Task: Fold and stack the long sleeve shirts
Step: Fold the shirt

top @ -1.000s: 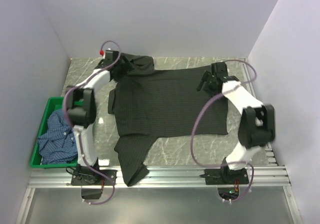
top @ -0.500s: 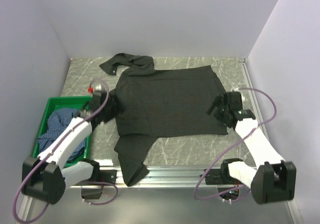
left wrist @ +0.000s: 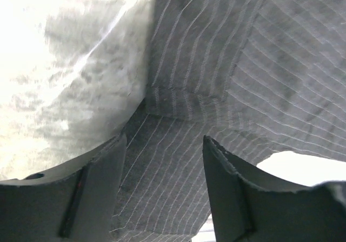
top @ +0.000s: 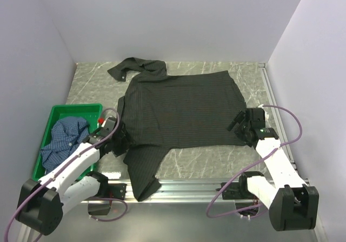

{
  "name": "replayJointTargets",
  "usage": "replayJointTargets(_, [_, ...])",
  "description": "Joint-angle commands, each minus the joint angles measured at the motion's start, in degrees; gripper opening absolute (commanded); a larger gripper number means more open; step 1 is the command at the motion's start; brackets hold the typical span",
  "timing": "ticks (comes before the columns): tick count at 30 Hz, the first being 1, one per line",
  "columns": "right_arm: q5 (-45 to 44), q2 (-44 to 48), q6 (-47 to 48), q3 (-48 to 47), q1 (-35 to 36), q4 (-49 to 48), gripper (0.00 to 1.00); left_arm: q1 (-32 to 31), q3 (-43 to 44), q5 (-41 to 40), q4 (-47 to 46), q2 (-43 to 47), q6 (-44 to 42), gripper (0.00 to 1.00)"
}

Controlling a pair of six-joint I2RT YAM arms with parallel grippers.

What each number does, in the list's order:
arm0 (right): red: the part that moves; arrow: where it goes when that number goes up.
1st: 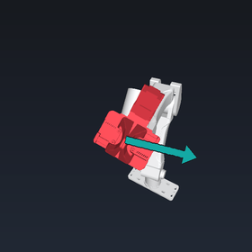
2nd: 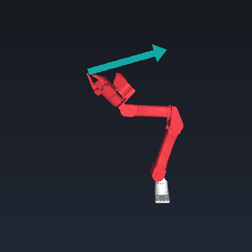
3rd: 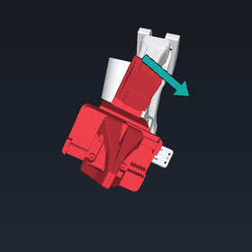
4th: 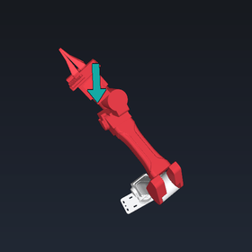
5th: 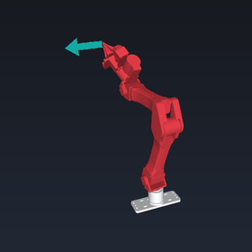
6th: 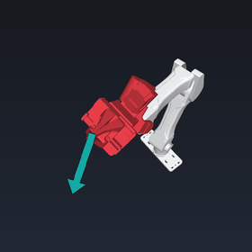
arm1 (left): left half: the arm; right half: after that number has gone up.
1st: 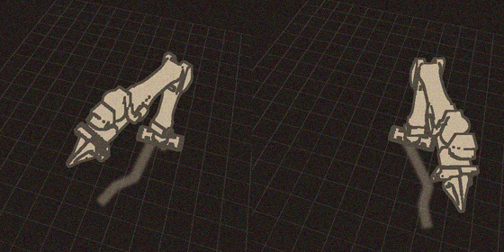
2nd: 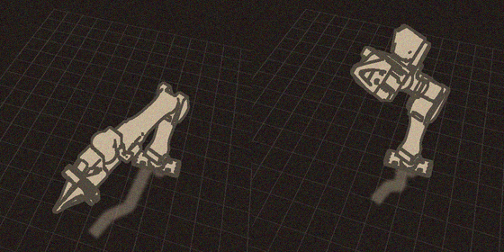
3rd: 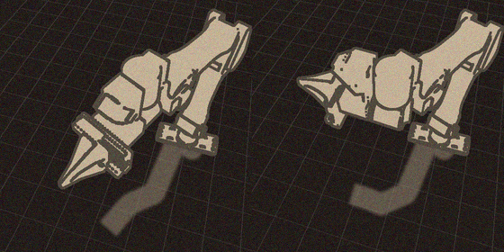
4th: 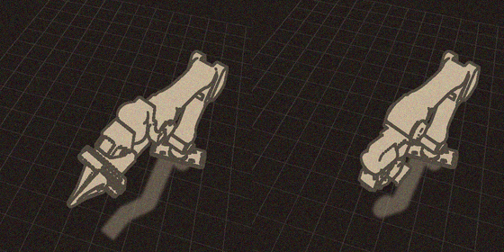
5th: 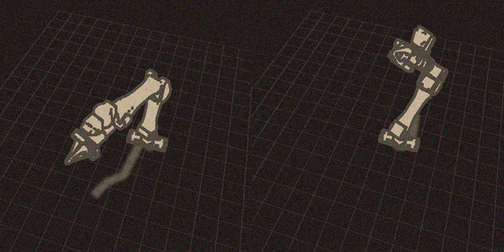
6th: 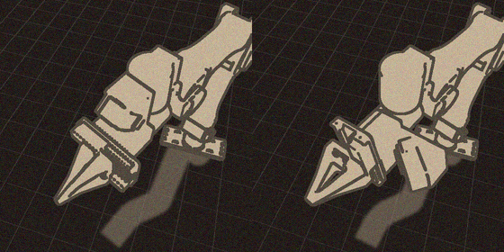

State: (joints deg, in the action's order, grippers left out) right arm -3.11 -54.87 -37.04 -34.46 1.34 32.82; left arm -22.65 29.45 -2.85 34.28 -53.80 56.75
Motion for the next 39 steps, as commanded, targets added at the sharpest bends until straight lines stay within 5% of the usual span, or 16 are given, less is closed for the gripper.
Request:
replayJointTargets(1, [-0.05,0.73,-0.67,-0.08,-0.29,-2.32,0.91,-1.69,-1.41,0.39,1.49,-1.04,4.06,0.64])
replayJointTargets(7, [1.18,-0.06,-0.84,1.41,-0.38,-4.16,0.91,-5.03,-3.96,1.52,2.37,-1.13,8.99,0.61])
replayJointTargets(10, [1.36,-0.41,-0.76,2.02,-0.47,-5.22,0.9,-7.22,-3.7,3.81,2.28,-2.45,9.69,0.47])
replayJointTargets(14, [1.71,-1.11,-0.58,2.38,-0.55,-6.18,0.9,-14.59,-3.17,8.72,0.18,-2.01,12.94,0.17])
replayJointTargets(18, [1.18,-2.34,-0.14,1.85,-0.9,-6.45,0.9,-20.49,0.94,7.17,1.57,-3.41,15.05,0.14])
replayJointTargets(22, [-0.49,-3.4,0.47,1.24,-1.17,-6.36,0.9,-24.54,5.7,4.26,4.47,-3.5,14.97,0.23])
replayJointTargets(27, [-1.19,-4.98,0.21,1.41,-3.53,-6.28,0.94,-25.42,7.81,3.03,5.62,-2.54,14.44,0.46])
replayJointTargets(32, [-1.37,-7.0,-0.75,1.32,-5.56,-5.92,0.99,-24.98,12.72,-7.5,12.29,-3.94,12.77,0.87])
replayJointTargets(39, [-0.23,-10.25,-1.63,1.67,-8.55,-6.36,0.97,-17.26,9.4,-9.11,8.7,-5.43,10.41,0.87])
